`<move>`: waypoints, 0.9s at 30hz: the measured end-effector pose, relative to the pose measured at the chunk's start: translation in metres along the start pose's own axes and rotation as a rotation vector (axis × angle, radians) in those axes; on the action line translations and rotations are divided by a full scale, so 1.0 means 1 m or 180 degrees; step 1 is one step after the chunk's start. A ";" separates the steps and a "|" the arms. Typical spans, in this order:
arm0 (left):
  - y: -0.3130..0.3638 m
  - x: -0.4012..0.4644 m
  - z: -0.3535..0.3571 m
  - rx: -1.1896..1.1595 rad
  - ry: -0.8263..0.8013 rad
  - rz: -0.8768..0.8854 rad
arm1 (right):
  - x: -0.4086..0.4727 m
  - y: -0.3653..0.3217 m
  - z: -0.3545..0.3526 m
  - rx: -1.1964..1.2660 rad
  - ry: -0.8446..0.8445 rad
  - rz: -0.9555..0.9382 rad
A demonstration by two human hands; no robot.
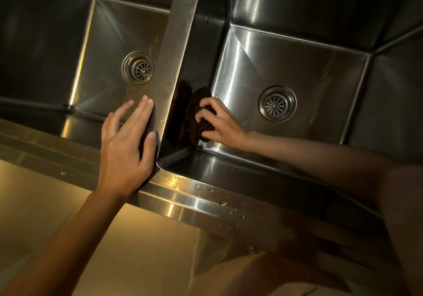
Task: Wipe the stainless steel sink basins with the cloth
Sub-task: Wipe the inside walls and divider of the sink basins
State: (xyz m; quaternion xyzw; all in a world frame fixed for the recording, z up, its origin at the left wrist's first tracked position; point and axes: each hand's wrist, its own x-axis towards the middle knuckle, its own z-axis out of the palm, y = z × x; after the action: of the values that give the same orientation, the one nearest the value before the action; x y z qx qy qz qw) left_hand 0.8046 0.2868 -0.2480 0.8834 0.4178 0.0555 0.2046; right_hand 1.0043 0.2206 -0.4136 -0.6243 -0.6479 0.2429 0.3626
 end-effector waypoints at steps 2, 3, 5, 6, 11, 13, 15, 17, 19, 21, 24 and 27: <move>0.000 0.000 -0.001 -0.0027 0.0006 -0.0030 | 0.002 -0.021 -0.015 0.0109 0.0229 -0.0115; 0.001 0.000 -0.001 -0.0035 0.0014 -0.0029 | 0.002 -0.032 -0.022 0.0189 0.0335 -0.0172; 0.001 0.000 -0.001 -0.0044 0.0017 -0.0012 | 0.002 -0.052 -0.032 0.0401 0.0542 -0.0314; 0.001 0.000 -0.001 -0.0044 0.0014 -0.0011 | 0.001 -0.059 -0.035 0.0502 0.0615 -0.0403; 0.000 0.000 -0.001 -0.0013 0.0027 0.0022 | -0.001 -0.059 -0.024 0.0594 0.0604 -0.0484; -0.001 0.000 0.000 -0.0049 0.0032 0.0024 | -0.004 -0.041 -0.010 0.0512 0.0427 -0.0341; -0.001 0.000 0.000 -0.0065 0.0027 0.0010 | -0.007 -0.018 0.005 0.0283 0.0131 -0.0174; -0.002 0.000 0.000 -0.0064 0.0018 -0.0007 | -0.011 0.003 0.019 0.0094 -0.0209 -0.0009; -0.001 0.000 0.000 -0.0069 0.0018 -0.0009 | -0.013 0.019 0.029 -0.0023 -0.0504 0.0085; -0.001 0.000 0.000 -0.0077 0.0027 -0.0001 | -0.013 0.033 0.037 -0.0139 -0.0770 0.0181; 0.000 0.000 0.000 -0.0086 0.0043 -0.0003 | -0.012 0.047 0.042 -0.0332 -0.1128 0.0327; 0.000 0.000 0.000 -0.0094 0.0074 0.0024 | -0.012 0.054 0.047 -0.0414 -0.1166 0.0292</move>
State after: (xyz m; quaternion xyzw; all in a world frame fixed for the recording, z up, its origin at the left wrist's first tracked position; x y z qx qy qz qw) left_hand 0.8045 0.2866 -0.2485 0.8812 0.4160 0.0726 0.2126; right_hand 1.0020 0.2204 -0.4860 -0.6207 -0.6882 0.3264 0.1861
